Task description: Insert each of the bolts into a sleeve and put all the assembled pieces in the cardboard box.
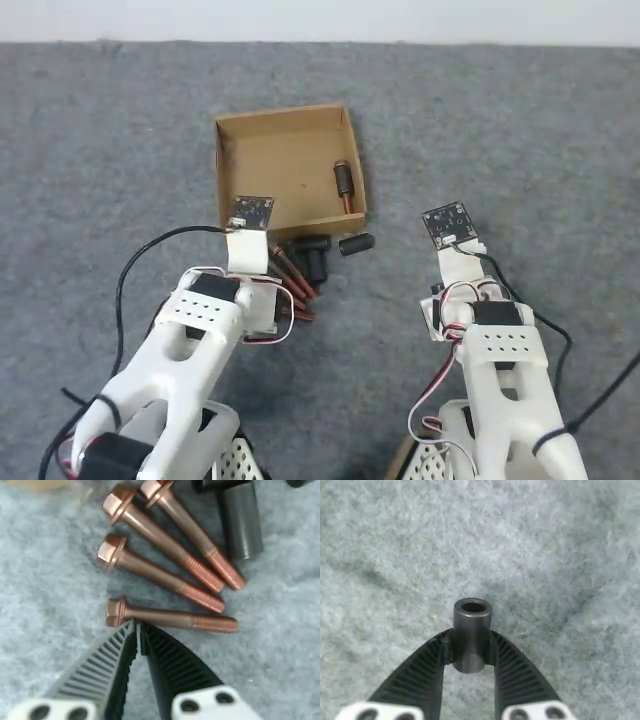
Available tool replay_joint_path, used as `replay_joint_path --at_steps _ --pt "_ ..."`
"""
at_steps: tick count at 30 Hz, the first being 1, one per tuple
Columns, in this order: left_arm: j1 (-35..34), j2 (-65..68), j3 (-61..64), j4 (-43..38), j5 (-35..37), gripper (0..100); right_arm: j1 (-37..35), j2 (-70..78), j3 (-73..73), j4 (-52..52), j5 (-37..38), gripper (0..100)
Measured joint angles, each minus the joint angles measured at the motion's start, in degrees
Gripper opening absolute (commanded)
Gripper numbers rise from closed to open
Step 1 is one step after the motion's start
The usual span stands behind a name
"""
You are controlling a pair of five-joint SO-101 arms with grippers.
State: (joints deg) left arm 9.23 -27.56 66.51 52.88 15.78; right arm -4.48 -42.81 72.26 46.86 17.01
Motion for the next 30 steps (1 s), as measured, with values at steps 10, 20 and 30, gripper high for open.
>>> replay_joint_path --at_steps 10,20,30 --pt "4.5 0.0 -12.1 18.0 8.2 1 0.0 -0.1 0.0 0.0 0.0 0.6" --pt "5.1 0.0 -6.0 6.4 17.4 1 0.0 -0.2 0.0 0.0 0.0 0.6" --pt "4.8 0.1 -3.5 -0.7 22.5 9 0.0 -0.2 0.0 0.0 0.0 0.6"
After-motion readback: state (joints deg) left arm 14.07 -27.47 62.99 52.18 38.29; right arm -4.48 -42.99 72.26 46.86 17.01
